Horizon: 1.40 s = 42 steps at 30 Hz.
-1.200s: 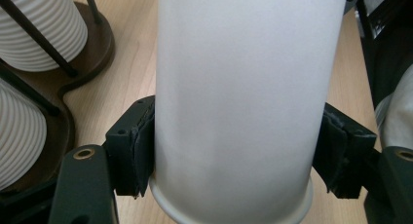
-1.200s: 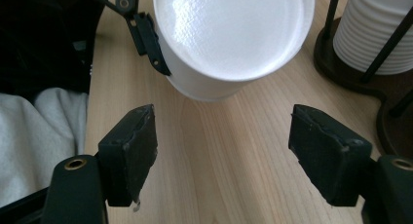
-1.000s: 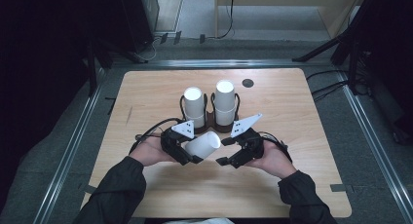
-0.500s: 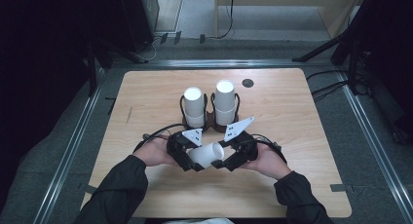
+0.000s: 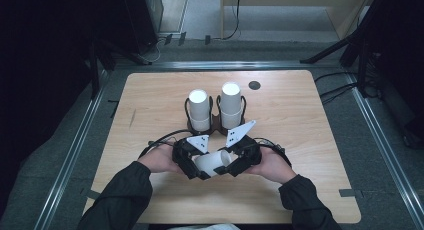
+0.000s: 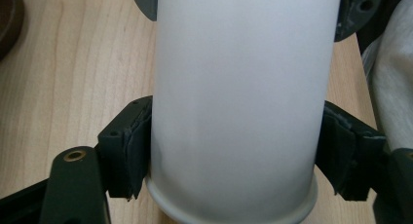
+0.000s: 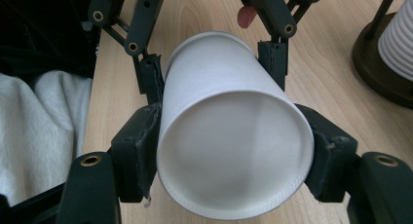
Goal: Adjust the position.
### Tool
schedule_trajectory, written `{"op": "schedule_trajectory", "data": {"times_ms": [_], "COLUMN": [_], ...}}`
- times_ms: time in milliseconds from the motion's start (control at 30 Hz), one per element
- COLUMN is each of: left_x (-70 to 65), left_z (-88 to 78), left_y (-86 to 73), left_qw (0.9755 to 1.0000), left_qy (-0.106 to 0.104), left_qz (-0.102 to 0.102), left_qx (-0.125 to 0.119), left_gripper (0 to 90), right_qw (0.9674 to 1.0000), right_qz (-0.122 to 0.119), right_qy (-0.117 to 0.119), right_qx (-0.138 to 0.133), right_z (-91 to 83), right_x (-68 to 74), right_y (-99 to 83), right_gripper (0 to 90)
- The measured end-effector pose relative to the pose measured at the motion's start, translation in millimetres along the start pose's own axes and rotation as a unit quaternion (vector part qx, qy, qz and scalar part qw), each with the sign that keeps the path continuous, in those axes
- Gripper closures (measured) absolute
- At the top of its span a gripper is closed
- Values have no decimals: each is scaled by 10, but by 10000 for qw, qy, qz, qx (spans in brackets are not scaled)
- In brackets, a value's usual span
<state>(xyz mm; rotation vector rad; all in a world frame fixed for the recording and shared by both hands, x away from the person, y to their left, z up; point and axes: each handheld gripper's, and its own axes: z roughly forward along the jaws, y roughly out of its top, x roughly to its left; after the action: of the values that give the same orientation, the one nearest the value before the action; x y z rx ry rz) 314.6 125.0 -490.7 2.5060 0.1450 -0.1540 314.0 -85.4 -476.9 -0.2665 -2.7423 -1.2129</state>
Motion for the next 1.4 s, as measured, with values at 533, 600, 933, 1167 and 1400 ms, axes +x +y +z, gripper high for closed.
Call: {"op": "schedule_trajectory", "data": {"times_ms": [533, 600, 933, 1167, 1400], "left_x": [32, 21, -70, -116, -109], "left_z": [-214, -231, -252, -287, -365], "left_y": [-62, -71, -86, -108, -139], "left_qw": [9929, 9908, 9834, 9797, 9748], "left_qy": [295, 303, 291, 337, 419], "left_qz": [-528, -574, -655, -538, -541], "left_qx": [-1029, -1191, -1669, -1902, -2124], "left_gripper": [82, 82, 82, 139, 199], "right_qw": [9993, 9991, 9965, 9923, 9914], "right_qz": [107, 86, 31, 120, 142], "right_qy": [18, 20, 148, 243, 230], "right_qx": [-359, -418, -824, -1208, -1277], "right_z": [-163, -179, -272, -385, -420], "right_x": [-45, -45, -25, -34, -40], "right_y": [-13, -5, 88, 116, 105], "right_gripper": [324, 323, 324, 324, 329]}}
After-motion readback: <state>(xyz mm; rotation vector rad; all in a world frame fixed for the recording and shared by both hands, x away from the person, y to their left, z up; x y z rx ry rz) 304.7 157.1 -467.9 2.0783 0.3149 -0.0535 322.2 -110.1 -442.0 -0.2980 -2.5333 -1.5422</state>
